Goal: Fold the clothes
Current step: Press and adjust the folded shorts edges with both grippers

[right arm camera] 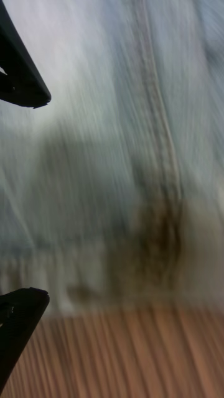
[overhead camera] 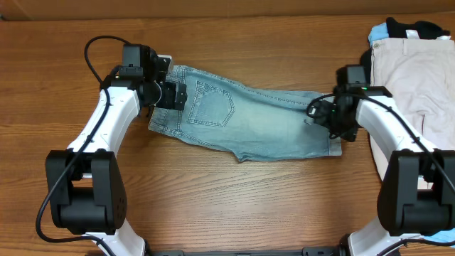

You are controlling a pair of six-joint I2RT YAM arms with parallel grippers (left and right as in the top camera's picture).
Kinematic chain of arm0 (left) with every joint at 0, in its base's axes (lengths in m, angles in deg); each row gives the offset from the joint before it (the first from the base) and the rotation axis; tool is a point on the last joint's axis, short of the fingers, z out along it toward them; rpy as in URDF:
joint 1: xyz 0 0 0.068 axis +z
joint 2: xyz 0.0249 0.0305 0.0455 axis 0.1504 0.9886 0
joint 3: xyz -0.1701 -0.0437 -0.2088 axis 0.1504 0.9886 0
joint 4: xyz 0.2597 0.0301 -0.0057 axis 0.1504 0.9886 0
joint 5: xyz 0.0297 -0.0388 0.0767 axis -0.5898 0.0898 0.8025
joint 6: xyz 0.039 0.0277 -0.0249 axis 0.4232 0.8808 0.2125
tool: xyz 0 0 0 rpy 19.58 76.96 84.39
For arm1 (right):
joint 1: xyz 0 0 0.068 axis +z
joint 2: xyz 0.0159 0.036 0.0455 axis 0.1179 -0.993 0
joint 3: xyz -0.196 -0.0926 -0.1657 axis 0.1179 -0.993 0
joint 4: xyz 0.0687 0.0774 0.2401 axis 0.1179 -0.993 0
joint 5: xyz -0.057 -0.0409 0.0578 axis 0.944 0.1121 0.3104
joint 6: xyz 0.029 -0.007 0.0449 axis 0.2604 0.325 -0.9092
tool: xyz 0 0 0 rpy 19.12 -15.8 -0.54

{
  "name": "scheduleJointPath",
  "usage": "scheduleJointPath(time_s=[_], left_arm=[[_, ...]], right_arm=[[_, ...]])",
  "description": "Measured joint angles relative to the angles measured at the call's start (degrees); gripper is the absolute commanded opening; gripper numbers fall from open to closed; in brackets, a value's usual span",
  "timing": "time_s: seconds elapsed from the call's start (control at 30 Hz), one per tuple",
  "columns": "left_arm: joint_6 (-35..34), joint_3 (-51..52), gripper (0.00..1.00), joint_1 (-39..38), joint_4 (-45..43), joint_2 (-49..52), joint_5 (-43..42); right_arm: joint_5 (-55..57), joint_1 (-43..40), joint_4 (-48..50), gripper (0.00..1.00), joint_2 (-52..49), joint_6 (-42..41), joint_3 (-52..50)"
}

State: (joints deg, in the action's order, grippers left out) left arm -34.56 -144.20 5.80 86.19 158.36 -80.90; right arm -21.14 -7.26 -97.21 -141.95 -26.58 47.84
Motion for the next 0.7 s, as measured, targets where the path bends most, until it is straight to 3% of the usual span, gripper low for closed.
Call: scheduleJointPath(time_s=[0.43, 0.63, 0.7], left_arm=[[5.90, -0.04, 1.00, 3.06, -2.60, 0.00, 0.00], [6.27, -0.04, 1.00, 4.04, -2.84, 0.00, 0.22], [6.27, -0.04, 0.99, 4.02, -2.82, 0.00, 0.20]], right_arm=[[0.98, -1.33, 8.00, 0.96, -0.07, 1.25, -6.56], [1.29, -1.29, 8.57, 0.81, -0.07, 1.44, -6.62], [1.40, -1.29, 7.02, 0.69, -0.04, 1.53, -6.08]])
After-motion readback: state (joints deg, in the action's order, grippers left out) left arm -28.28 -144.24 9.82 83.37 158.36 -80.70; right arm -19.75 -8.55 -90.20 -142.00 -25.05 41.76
